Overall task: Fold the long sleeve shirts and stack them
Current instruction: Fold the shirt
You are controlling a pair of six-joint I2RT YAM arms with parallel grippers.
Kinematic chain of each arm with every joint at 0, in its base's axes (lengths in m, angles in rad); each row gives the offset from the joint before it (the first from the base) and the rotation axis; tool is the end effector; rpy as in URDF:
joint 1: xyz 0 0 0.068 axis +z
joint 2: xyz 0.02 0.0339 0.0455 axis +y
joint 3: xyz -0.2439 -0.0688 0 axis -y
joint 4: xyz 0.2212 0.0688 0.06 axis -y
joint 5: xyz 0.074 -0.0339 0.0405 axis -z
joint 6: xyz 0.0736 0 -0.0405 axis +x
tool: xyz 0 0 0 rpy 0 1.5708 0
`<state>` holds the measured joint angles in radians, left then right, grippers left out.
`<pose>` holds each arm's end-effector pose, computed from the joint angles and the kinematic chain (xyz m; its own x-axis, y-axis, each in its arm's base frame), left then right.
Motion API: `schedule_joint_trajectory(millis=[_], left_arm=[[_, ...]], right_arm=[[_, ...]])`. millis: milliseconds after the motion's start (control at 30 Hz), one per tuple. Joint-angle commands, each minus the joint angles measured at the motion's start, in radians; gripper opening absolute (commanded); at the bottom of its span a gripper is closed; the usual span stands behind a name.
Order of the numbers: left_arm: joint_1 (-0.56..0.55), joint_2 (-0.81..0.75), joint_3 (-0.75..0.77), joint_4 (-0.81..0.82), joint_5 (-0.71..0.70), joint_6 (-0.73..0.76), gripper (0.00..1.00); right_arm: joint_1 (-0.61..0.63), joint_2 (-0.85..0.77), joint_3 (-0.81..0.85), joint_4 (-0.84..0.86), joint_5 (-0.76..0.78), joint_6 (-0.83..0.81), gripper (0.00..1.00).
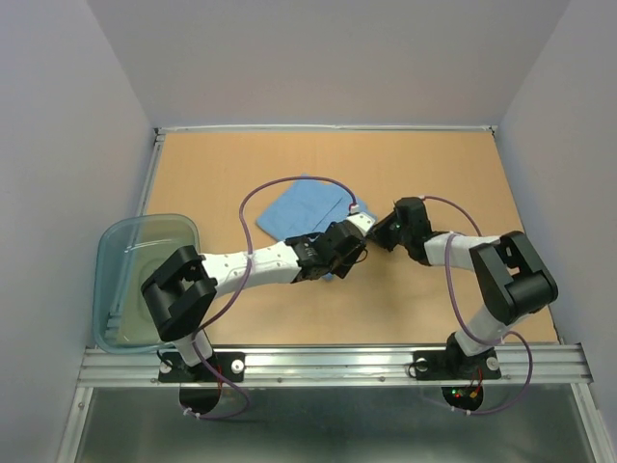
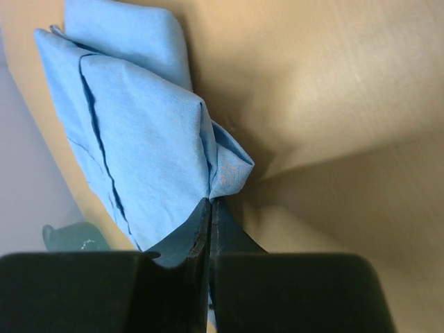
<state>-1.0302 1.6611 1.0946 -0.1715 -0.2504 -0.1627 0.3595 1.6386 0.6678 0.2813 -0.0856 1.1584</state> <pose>0.2052 -0.3064 0.1906 -0.4610 0.4630 -0.7570 0.6705 0.7406 0.0447 0.3017 0.1201 0.1144 -0.6164 0.7435 -0.2594 0.3803 0.5695 0.7287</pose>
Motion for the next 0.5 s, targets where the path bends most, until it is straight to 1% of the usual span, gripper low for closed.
schedule_joint_trajectory(millis=[0, 100, 133, 267, 367, 400, 433, 467], left_arm=[[-0.05, -0.018, 0.043, 0.032, -0.164, 0.049, 0.59], [-0.079, 0.028, 0.085, 0.023, -0.22, 0.058, 0.6], [-0.086, 0.038, 0.093, 0.014, -0.236, 0.058, 0.69], [-0.099, 0.086, 0.137, 0.003, -0.245, 0.064, 0.73], [-0.099, 0.088, 0.152, 0.0, -0.247, 0.06, 0.77], [-0.099, 0.083, 0.154, 0.0, -0.25, 0.049, 0.8], [-0.099, 0.083, 0.156, -0.002, -0.259, 0.042, 0.85], [-0.099, 0.085, 0.163, -0.003, -0.259, 0.04, 0.87]], right_arm=[[-0.005, -0.059, 0.082, -0.065, 0.004, -0.023, 0.0], [-0.005, -0.082, 0.107, -0.085, -0.02, -0.016, 0.0], [-0.005, -0.091, 0.114, -0.093, -0.026, -0.016, 0.0], [-0.005, -0.115, 0.142, -0.132, -0.031, -0.032, 0.01], [-0.005, -0.123, 0.15, -0.14, -0.036, -0.039, 0.01], [-0.005, -0.126, 0.151, -0.142, -0.042, -0.036, 0.01], [-0.005, -0.128, 0.153, -0.143, -0.045, -0.034, 0.01], [-0.005, -0.129, 0.156, -0.145, -0.049, -0.034, 0.0]])
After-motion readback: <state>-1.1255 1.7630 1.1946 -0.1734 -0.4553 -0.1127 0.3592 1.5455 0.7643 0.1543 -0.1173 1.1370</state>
